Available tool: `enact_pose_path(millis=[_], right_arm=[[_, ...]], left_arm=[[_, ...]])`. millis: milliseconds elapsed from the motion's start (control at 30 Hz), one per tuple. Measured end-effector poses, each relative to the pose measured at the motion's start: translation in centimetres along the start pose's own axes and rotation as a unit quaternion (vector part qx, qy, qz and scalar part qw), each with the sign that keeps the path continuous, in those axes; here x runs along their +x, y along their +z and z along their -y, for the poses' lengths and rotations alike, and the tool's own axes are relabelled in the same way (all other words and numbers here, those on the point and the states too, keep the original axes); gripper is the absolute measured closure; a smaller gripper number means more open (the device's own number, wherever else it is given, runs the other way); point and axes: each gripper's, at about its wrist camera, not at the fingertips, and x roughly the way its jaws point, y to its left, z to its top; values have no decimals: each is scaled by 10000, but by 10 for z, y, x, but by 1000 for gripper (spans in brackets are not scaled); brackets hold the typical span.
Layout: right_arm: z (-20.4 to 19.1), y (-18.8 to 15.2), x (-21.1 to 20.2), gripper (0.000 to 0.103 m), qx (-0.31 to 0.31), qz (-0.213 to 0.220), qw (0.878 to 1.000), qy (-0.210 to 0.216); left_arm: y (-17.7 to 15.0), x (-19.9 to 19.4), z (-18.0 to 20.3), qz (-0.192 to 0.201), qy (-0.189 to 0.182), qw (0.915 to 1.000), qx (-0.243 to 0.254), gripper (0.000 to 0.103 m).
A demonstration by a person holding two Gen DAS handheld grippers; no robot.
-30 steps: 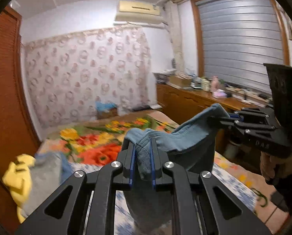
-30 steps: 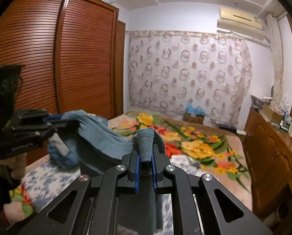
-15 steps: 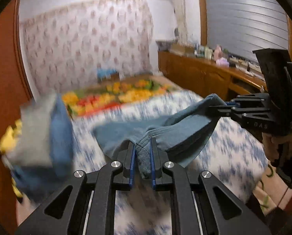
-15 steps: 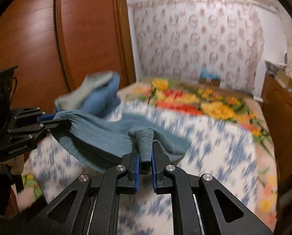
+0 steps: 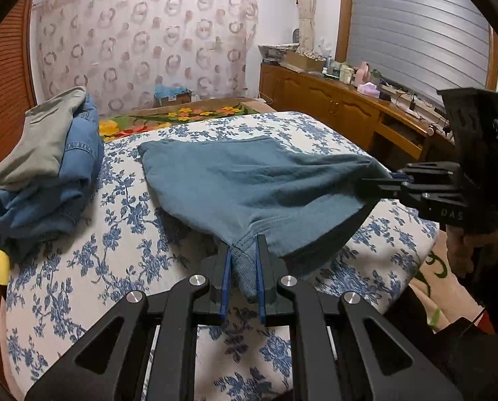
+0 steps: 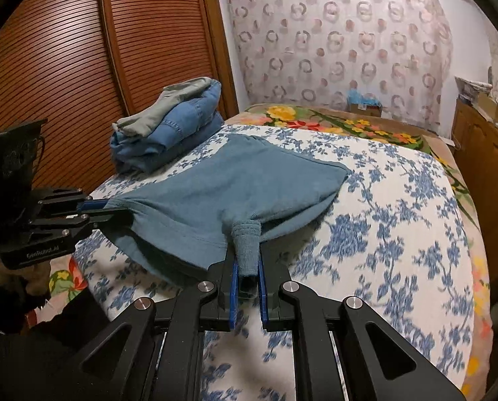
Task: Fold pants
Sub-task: 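Carry the cuff with the right tool over toward the waistband, folding the shorts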
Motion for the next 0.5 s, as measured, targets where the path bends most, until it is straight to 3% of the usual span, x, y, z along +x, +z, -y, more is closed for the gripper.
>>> enact_pose_path(millis=[500], right_arm=[[-8,-33,-25,93,195,72,9997,125]], left_arm=[[-10,-25,13,120,-167,9998,55,90]])
